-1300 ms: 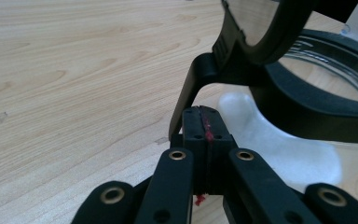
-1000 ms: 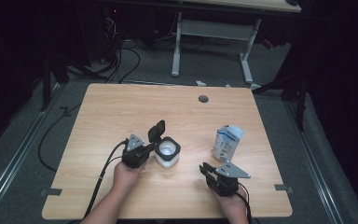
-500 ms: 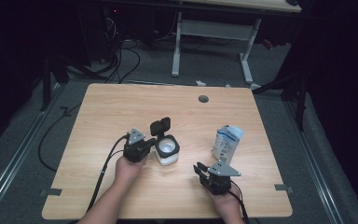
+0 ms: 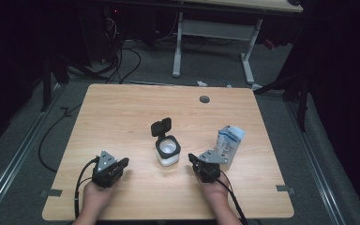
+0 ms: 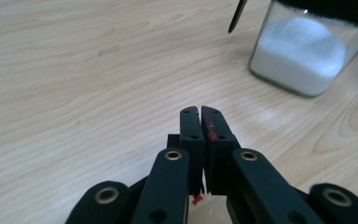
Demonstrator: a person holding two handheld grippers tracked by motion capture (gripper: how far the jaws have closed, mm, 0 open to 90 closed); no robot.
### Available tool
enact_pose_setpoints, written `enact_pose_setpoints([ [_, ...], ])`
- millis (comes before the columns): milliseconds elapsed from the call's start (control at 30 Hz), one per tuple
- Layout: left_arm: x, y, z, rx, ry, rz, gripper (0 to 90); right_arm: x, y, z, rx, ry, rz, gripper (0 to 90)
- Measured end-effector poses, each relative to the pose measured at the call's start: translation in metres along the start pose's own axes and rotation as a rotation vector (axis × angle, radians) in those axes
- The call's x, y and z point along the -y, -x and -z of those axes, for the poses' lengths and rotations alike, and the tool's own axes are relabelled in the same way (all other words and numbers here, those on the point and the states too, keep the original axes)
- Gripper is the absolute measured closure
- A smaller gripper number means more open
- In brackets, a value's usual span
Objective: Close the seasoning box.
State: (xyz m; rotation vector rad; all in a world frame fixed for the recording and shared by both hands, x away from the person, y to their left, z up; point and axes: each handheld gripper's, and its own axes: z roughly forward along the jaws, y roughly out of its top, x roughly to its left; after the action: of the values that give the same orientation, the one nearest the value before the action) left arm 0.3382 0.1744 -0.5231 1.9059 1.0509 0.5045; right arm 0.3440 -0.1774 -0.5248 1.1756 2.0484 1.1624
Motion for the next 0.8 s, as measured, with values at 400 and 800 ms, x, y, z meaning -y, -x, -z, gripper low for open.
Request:
enact_pose_setpoints([
  [400, 0.003, -0.003, 0.005, 0.006, 0.039, 0.014, 86.2, -0.016, -0.006, -0.02, -0.005, -0.007, 0.012, 90.0],
  [800, -0.003, -0.002, 0.0, 0.029, 0.058, 0.041, 86.6, -0.015, -0.013, -0.018, -0.032, -0.002, 0.028, 90.0],
])
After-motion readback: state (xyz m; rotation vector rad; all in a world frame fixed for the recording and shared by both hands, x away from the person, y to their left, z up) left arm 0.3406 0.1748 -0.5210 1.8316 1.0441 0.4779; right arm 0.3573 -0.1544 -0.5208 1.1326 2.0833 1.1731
